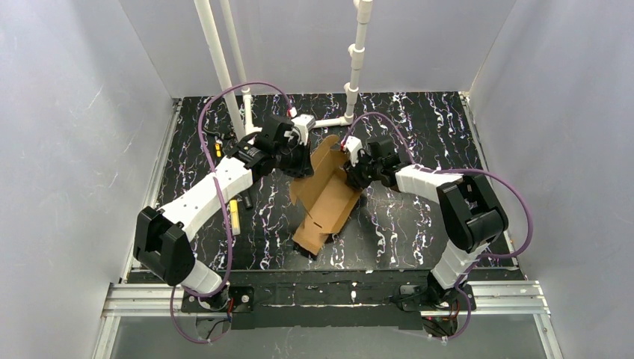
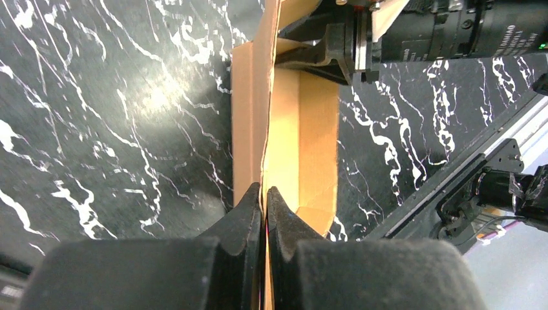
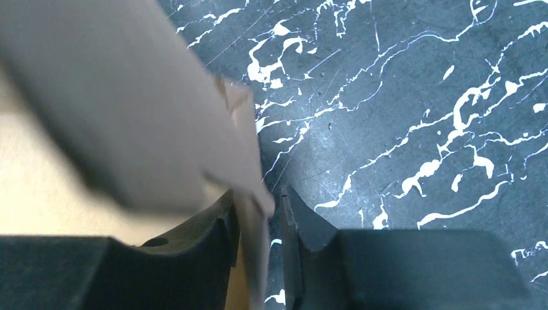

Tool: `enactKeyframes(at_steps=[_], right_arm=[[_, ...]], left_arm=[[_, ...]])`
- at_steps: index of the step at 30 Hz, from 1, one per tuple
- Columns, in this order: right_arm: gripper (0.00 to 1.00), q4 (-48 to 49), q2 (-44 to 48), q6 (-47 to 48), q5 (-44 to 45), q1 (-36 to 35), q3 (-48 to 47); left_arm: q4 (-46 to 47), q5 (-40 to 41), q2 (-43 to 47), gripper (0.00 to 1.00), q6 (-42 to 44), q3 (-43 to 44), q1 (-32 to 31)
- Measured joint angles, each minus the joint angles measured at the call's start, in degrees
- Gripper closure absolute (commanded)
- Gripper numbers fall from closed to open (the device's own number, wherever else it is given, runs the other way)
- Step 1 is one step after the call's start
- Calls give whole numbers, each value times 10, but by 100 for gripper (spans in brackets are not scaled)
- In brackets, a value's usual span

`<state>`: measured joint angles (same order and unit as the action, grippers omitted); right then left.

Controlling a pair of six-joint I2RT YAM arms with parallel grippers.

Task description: Fold the paper box

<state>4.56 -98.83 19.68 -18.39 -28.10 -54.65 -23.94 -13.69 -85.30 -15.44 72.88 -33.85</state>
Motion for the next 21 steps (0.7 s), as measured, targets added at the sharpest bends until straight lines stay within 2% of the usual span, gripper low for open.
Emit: enactKeyframes(at_steps=[6, 11, 16, 19, 21], right_arm=[[61, -1, 1, -31, -52, 33, -11], [47, 0, 14, -47, -77, 52, -12], [43, 4, 24, -61, -108, 67, -25], [29, 9, 24, -75, -135, 75, -38], [25, 17, 24, -87, -174, 85, -46]], left_arm=[[-21, 7, -16, 100, 42, 65, 0], [-34, 10, -25, 100, 63, 90, 2], [-46, 13, -32, 100, 79, 97, 4], [-52, 16, -41, 100, 93, 108, 4], [-56, 22, -47, 100, 106, 116, 4]])
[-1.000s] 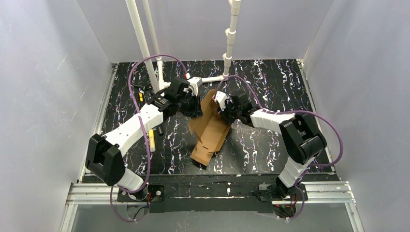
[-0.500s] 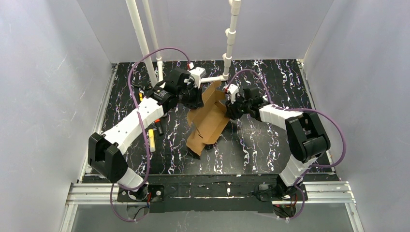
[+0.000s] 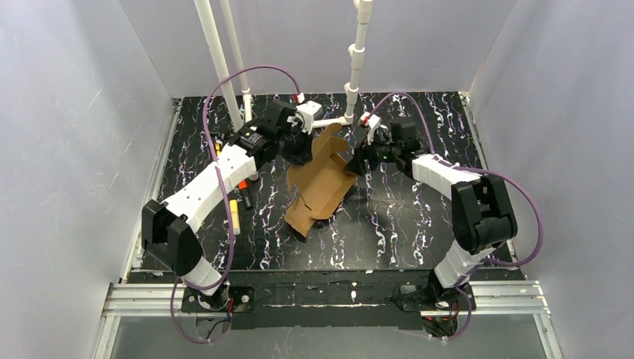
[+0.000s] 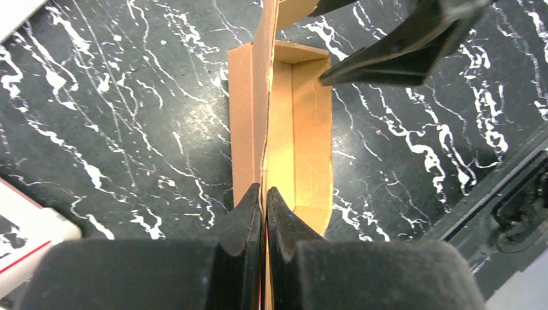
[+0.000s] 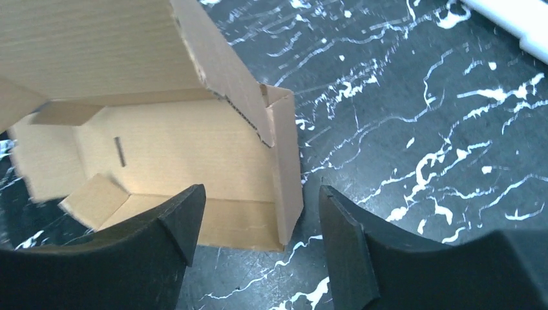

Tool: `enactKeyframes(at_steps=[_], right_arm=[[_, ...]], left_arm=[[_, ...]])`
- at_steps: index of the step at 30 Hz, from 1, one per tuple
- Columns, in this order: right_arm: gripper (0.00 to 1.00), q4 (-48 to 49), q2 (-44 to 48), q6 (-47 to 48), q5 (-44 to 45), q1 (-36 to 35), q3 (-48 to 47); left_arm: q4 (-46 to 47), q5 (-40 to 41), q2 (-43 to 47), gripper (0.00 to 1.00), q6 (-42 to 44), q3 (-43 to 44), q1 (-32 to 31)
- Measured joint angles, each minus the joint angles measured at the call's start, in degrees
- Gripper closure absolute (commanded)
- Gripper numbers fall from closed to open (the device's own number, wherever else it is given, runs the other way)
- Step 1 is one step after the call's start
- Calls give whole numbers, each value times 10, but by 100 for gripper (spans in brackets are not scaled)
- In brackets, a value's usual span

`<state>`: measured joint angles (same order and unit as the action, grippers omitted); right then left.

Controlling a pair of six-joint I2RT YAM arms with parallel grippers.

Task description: Fold the paper box

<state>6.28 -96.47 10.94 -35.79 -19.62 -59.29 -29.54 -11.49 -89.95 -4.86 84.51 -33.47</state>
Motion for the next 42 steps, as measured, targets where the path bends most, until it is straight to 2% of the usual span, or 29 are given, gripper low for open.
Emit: enactKeyframes(at_steps=[3, 9, 15, 19, 26, 33, 36, 42], right_arm=[[22, 0, 1, -2, -73, 27, -11], [25, -19, 18, 14, -158, 115, -5], [26, -19, 14, -2, -167, 158, 12], [26, -19, -6, -4, -167, 162, 12], [26, -31, -29, -6, -162, 170, 12], [25, -36, -29, -2, -169, 171, 12], [23, -63, -29, 11, -180, 168, 8], [20, -159, -28, 67, -183, 142, 0]], left_arm=[[-6, 19, -2, 100, 37, 9, 0], [-10, 84, 0, 100, 147, 30, -20], [2, 170, 5, 100, 265, 41, -119], [15, 196, 0, 100, 299, -1, -181], [14, 214, -66, 100, 308, -93, -218], [12, 217, -45, 100, 303, -99, -221], [3, 237, -40, 100, 285, -84, -222], [-31, 254, -45, 99, 213, 16, -205]])
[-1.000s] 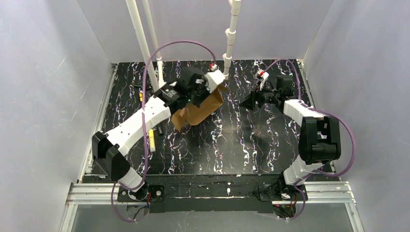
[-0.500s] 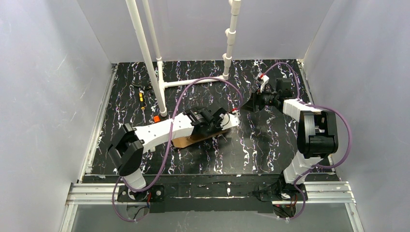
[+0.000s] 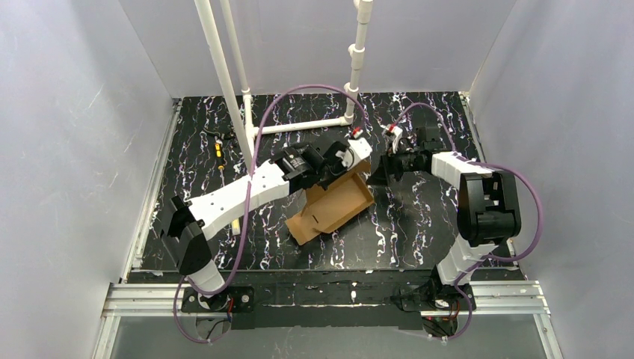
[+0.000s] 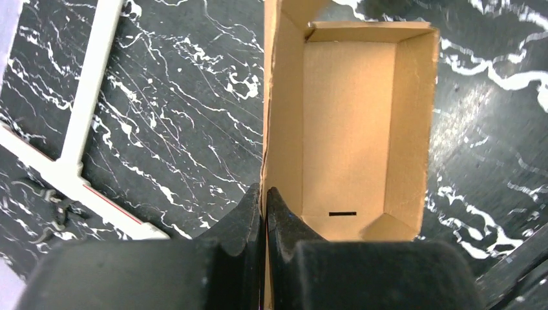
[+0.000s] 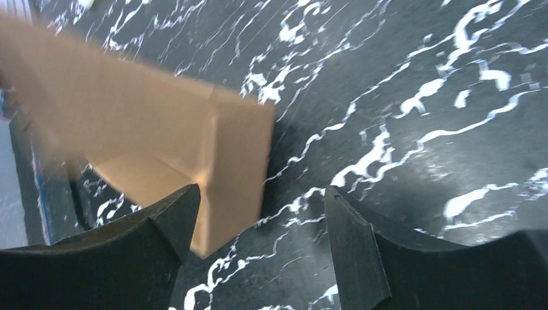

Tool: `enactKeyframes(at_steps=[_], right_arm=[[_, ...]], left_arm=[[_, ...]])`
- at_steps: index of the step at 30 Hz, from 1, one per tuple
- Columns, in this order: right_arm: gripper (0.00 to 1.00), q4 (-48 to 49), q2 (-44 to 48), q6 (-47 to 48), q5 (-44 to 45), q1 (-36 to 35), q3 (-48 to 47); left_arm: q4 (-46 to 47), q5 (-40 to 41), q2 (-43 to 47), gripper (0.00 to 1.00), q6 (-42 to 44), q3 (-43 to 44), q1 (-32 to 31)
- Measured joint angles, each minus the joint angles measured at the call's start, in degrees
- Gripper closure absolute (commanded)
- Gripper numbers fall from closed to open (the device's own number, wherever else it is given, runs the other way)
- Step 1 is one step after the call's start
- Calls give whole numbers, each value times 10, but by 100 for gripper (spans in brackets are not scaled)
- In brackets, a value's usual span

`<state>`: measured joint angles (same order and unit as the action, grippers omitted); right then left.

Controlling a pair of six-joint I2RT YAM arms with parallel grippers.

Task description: Fold the paper box

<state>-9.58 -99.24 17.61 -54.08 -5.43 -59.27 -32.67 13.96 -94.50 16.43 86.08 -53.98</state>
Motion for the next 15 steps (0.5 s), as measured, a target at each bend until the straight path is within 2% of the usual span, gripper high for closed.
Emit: enactKeyframes(at_steps=[6, 10, 11, 12, 13, 15], right_arm=[[20, -146, 30, 160, 15, -7, -14], [28, -193, 59, 214, 38, 23, -14], [33, -195, 65, 215, 46, 28, -14], [47, -191, 71, 211, 57, 33, -12], [57, -183, 77, 203, 66, 34, -8], [67, -155, 89, 172, 94, 24, 10]], left_arm=[[-4, -35, 0, 99, -99, 3, 47], [-1, -65, 0, 100, -170, -38, 77], [1, -72, 0, 100, -190, -48, 83], [5, -79, 0, 100, -212, -57, 88], [9, -89, 0, 100, -234, -66, 93], [24, -116, 3, 100, -279, -82, 103]])
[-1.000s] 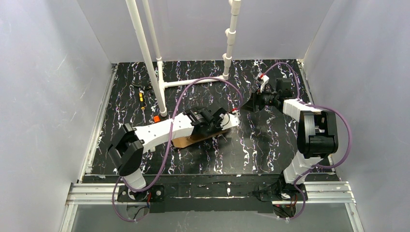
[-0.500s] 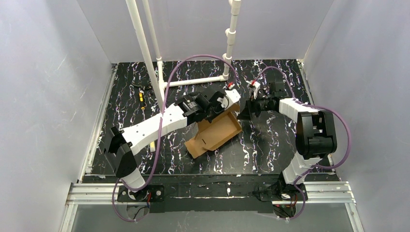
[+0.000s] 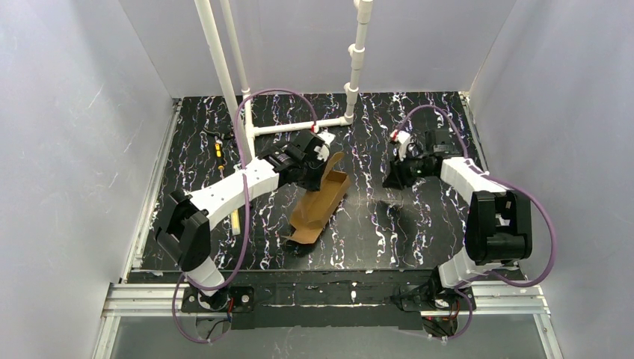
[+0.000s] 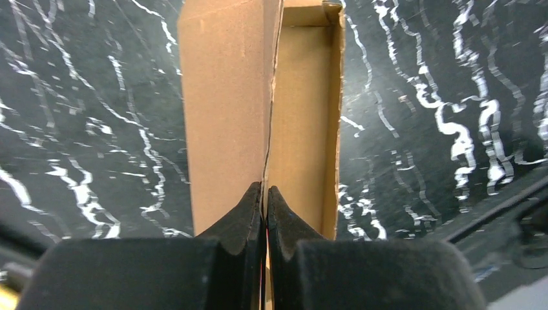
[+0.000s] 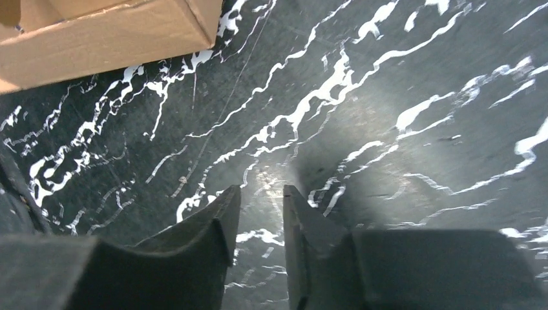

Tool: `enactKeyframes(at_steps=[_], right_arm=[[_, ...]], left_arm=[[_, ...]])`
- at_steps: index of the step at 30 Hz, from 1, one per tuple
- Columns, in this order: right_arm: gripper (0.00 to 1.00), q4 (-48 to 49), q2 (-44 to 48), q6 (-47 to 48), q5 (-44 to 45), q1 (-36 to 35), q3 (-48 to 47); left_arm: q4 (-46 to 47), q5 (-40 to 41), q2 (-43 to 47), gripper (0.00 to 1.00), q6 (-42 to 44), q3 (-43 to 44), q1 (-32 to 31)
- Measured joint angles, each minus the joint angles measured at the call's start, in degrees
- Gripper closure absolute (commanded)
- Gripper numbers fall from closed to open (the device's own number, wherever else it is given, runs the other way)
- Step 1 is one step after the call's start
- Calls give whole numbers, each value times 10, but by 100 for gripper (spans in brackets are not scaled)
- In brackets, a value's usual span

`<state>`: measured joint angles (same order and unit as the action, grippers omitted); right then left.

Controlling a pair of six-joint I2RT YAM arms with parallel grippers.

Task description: Fold the paper box

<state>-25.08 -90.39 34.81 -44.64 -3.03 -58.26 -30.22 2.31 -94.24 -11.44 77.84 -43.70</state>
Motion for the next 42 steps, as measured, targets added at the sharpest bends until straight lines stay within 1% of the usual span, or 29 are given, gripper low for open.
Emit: enactKeyframes(at_steps=[2, 4, 10, 14, 18, 19, 20, 21, 22, 23, 25, 29, 31, 35, 39, 40, 42], right_arm=[[70, 31, 6, -49, 44, -28, 25], [71, 54, 6, -97, 92, -60, 43], [72, 113, 1, -205, 196, -140, 47], [72, 136, -23, -252, 271, -180, 40], [72, 142, -62, -285, 340, -200, 26], [72, 143, -69, -290, 350, -202, 24], [72, 146, -75, -296, 359, -204, 24], [72, 148, -77, -301, 367, -205, 24], [72, 150, -77, -304, 374, -207, 23], [71, 150, -77, -306, 378, -207, 22], [71, 150, -77, -311, 387, -207, 22], [71, 151, -77, -316, 399, -208, 22], [71, 150, -77, -316, 403, -208, 22], [70, 150, -77, -316, 410, -208, 22], [70, 151, -77, -320, 417, -207, 22], [69, 153, -76, -323, 417, -207, 24], [70, 159, -71, -333, 417, -205, 31]], left_arm=[[18, -26, 3, 100, -45, -14, 9], [38, -53, 5, 100, -94, -28, 17], [82, -100, 22, 100, -189, -58, 22], [105, -122, 50, 100, -237, -79, 22], [127, -135, 68, 100, -278, -88, 22], [133, -138, 70, 97, -286, -92, 22], [141, -142, 70, 91, -294, -96, 23], [146, -147, 70, 85, -301, -101, 24], [152, -151, 70, 75, -307, -107, 24], [155, -157, 70, 69, -313, -113, 27], [166, -174, 70, 63, -324, -127, 35], [186, -203, 83, 42, -325, -165, 58], [186, -210, 100, 37, -315, -186, 67], [175, -207, 146, 33, -283, -200, 77], [157, -172, 207, 32, -242, -201, 83], [157, -162, 222, 33, -234, -205, 85], [164, -143, 252, 42, -224, -223, 89]])
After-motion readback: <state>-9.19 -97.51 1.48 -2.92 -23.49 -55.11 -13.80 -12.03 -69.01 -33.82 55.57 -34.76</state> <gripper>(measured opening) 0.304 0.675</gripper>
